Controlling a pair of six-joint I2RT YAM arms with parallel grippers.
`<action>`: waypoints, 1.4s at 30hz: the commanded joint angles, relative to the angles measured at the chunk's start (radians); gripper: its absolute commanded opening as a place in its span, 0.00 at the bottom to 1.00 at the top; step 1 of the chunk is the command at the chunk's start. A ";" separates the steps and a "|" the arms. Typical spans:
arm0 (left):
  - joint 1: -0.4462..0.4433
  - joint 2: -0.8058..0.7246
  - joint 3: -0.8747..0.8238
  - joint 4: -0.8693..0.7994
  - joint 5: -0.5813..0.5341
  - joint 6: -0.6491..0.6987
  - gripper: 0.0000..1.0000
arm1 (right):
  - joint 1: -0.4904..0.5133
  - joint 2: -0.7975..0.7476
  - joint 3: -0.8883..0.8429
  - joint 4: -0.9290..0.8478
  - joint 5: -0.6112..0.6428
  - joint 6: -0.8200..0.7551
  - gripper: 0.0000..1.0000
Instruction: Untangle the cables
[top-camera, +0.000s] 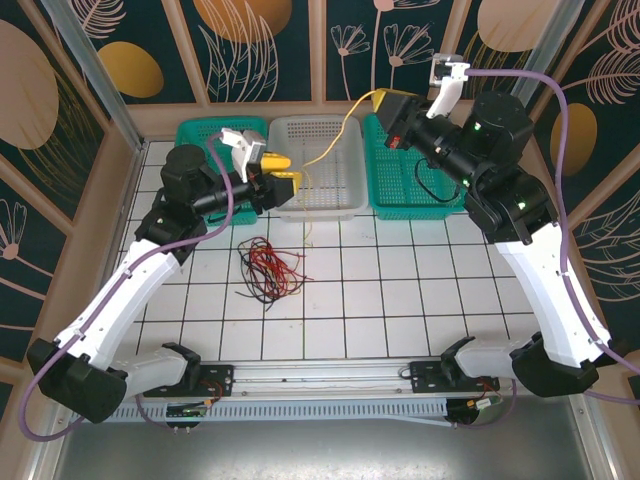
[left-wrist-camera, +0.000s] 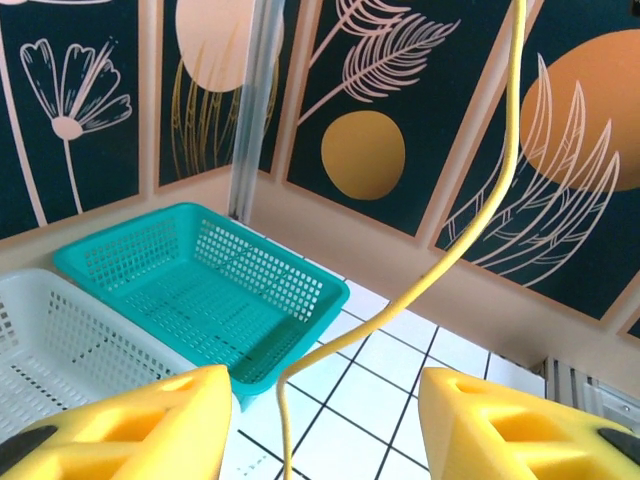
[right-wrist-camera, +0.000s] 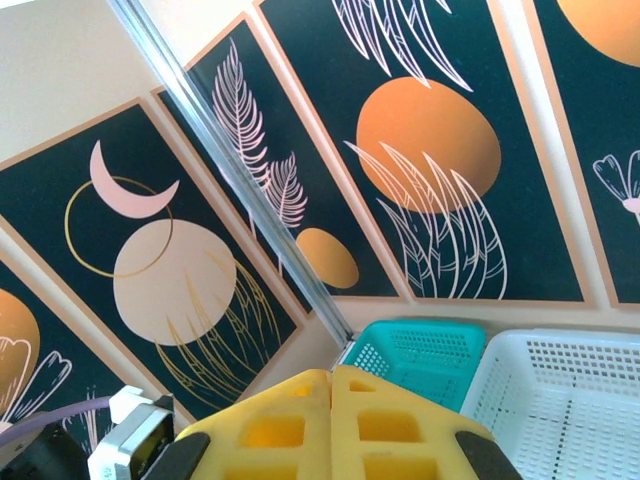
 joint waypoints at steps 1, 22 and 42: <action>0.000 0.007 -0.017 0.064 0.048 -0.011 0.56 | 0.004 0.001 0.032 0.046 -0.021 0.018 0.00; 0.000 0.035 -0.082 0.135 0.015 -0.084 0.31 | 0.004 0.027 0.048 0.055 -0.017 0.012 0.00; 0.000 0.009 -0.169 0.276 0.009 -0.176 0.08 | -0.004 0.012 0.011 0.078 -0.018 0.022 0.00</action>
